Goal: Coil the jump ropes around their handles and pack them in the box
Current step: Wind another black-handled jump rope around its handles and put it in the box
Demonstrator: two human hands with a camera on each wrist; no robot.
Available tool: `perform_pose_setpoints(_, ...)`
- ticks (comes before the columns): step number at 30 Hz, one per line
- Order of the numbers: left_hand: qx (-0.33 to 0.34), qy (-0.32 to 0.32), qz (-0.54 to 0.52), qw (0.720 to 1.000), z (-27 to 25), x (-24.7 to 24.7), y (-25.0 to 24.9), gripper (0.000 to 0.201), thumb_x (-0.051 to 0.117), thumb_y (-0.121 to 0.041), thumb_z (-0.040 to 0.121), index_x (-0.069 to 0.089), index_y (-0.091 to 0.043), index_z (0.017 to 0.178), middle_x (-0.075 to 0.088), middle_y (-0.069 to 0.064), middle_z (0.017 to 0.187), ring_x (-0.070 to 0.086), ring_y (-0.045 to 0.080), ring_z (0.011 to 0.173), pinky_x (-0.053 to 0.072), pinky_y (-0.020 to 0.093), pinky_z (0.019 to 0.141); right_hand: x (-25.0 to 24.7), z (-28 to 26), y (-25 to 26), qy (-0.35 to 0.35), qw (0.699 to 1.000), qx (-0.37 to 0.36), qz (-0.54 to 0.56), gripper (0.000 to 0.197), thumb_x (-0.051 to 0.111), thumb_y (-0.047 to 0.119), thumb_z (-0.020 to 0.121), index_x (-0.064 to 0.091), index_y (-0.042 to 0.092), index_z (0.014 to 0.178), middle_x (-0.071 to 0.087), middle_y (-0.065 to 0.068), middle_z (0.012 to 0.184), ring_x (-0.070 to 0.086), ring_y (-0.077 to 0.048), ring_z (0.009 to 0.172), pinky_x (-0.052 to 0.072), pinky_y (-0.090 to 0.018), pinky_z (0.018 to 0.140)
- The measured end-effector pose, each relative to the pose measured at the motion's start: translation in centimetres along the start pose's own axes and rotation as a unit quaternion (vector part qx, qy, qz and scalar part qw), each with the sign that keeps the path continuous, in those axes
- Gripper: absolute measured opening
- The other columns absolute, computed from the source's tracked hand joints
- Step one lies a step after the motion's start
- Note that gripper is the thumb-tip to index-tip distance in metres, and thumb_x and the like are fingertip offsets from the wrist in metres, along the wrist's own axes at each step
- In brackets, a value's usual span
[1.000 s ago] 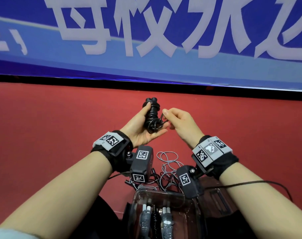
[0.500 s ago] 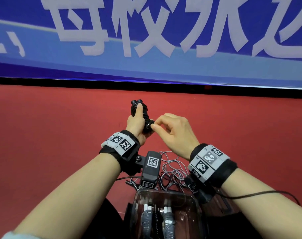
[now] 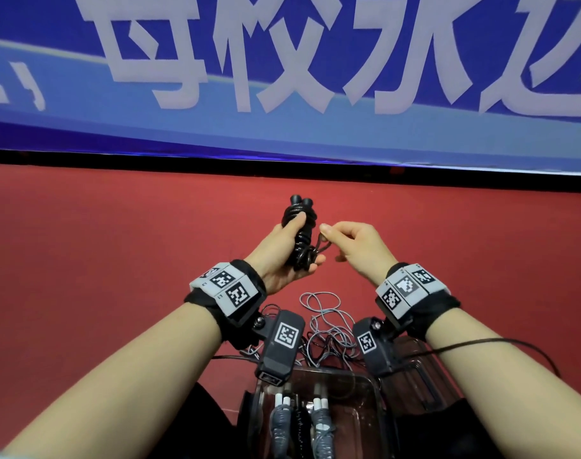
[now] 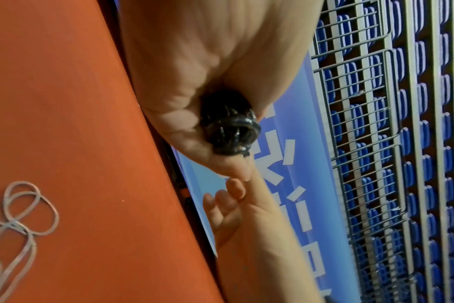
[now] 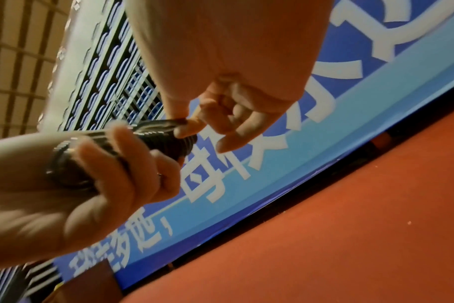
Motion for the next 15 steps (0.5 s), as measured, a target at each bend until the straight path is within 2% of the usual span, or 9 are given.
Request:
perform_pose_setpoints(1,-0.006,-0.013,-0.012,1.000,0.1,-0.3,0.3,0.027,0.046,-0.041,0.102,0.043,-0.022,0.120,0.059,0.012,0.086,0.065,0.018,0.053,0.052,0.022,0.045,0.1,-0.1,0.0,0.005,1.000,0.008,0.011,0.029,0.059,0.040,0.094,0.070,0.024,0.073,0.043,-0.001,0.052,0.044,-0.009,0.051,0.051,-0.028,0.061)
perform_pose_setpoints(3,-0.013,-0.037,-0.050,0.998,0.5,-0.8,0.8,0.030,0.045,-0.042,0.102,0.042,-0.020,0.122,0.061,0.016,0.092,0.069,0.021,0.055,0.055,0.025,0.047,0.2,-0.2,0.1,0.008,0.998,0.030,0.049,0.031,0.056,0.040,0.096,0.071,0.019,0.079,0.045,0.006,0.055,0.047,-0.008,0.050,0.049,-0.026,0.060)
perform_pose_setpoints(6,-0.021,-0.077,-0.125,0.989,1.3,-1.7,0.9,0.046,0.046,-0.046,0.100,0.040,-0.014,0.133,0.062,0.026,0.107,0.071,0.024,0.055,0.056,0.028,0.045,-0.6,0.0,0.4,-0.020,0.992,0.065,0.107,0.035,0.051,0.045,0.096,0.069,0.016,0.092,0.055,0.004,0.071,0.054,-0.007,0.057,0.053,-0.026,0.061)
perform_pose_setpoints(8,-0.024,-0.088,-0.160,0.983,1.8,-2.1,0.9,0.054,0.046,-0.048,0.100,0.037,-0.011,0.138,0.059,0.028,0.116,0.071,0.028,0.063,0.057,0.031,0.047,-0.8,0.2,0.2,-0.027,0.987,0.082,0.134,0.035,0.050,0.045,0.097,0.068,0.017,0.090,0.056,0.002,0.073,0.055,-0.007,0.057,0.053,-0.023,0.057)
perform_pose_setpoints(12,-0.054,-0.063,-0.209,0.974,2.1,-1.8,1.2,0.059,0.043,-0.048,0.100,0.034,-0.007,0.142,0.054,0.027,0.127,0.063,0.033,0.079,0.060,0.039,0.051,0.2,0.3,-0.6,0.000,0.979,0.145,0.143,0.037,0.046,0.042,0.100,0.067,0.015,0.086,0.059,0.001,0.071,0.056,-0.008,0.054,0.051,-0.021,0.051)
perform_pose_setpoints(13,-0.063,-0.058,-0.215,0.973,2.1,-1.6,1.4,0.061,0.044,-0.048,0.100,0.035,-0.005,0.142,0.054,0.027,0.127,0.063,0.034,0.080,0.060,0.040,0.050,0.4,0.3,-0.8,0.009,0.976,0.159,0.146,0.035,0.046,0.039,0.101,0.067,0.015,0.087,0.060,0.001,0.072,0.056,-0.008,0.056,0.052,-0.021,0.052)
perform_pose_setpoints(15,-0.078,-0.043,-0.214,0.973,1.9,-1.2,1.5,0.058,0.044,-0.046,0.101,0.037,-0.002,0.139,0.056,0.025,0.111,0.062,0.032,0.078,0.059,0.042,0.051,0.7,0.4,-1.2,0.027,0.973,0.175,0.148,0.030,0.046,0.033,0.101,0.068,0.015,0.090,0.063,0.002,0.076,0.057,-0.009,0.063,0.051,-0.021,0.056)
Point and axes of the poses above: each hand's wrist, its own z-axis towards the middle knuckle, its own x-axis out of the palm, y = z × x, the point moved 4 cm from there along z, towards the middle knuckle
